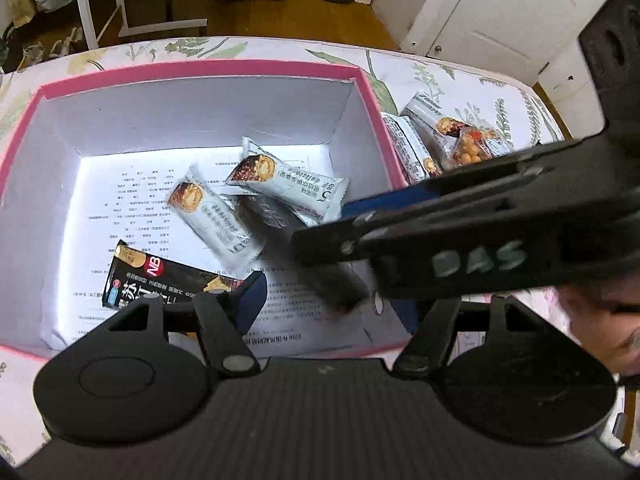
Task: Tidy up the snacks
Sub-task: 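Carry the black NB pack into the pink box and open the right gripper, then move the right gripper to a bag of coated peanuts and grasp it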
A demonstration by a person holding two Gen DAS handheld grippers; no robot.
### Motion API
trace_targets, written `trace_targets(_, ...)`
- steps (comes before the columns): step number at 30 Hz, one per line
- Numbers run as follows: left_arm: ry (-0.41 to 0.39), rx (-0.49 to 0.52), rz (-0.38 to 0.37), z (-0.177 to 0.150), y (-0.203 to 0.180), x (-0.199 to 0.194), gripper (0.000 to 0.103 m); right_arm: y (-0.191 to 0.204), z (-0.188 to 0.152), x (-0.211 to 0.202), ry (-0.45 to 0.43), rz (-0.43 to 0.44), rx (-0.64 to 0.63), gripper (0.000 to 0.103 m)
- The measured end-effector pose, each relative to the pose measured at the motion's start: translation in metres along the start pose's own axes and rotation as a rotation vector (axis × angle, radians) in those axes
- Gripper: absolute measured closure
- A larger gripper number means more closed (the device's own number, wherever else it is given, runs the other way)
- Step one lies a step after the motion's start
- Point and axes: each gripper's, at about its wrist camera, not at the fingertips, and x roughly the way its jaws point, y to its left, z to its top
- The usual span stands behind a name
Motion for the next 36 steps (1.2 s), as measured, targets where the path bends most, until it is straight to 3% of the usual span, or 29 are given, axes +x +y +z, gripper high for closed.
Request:
trace_targets(12, -0.106, 0.066, 0.015, -0.007, -0.035, -0.073, 0.035, -0.020, -0.029, -0.105, -0.075, -0.063, -0.047, 0.051)
trace_targets(19, -0.140, 0.125, -0.057, -0.005, -0.082, -0.086, 0.036, -0.068, -0.065, -0.163, -0.134, -0.130, -0.011, 0.050)
trace_targets(27, -0.116, 0.109, -0.158, 0.001, -0.126, -0.045, 0.037, -0.135, -0.118, -0.185, -0.191, -0.191, 0.113, 0.042)
trace_targets(31, -0.070, 0.041, -0.182, 0.000, -0.137, 0.000, 0.037, -0.153, -0.136, -0.172, -0.199, -0.268, 0.071, 0.037)
trace_targets(36, -0.011, -0.103, -0.200, -0.011, -0.142, 0.052, 0.039, -0.177, -0.123, -0.148, -0.199, -0.242, -0.031, 0.037)
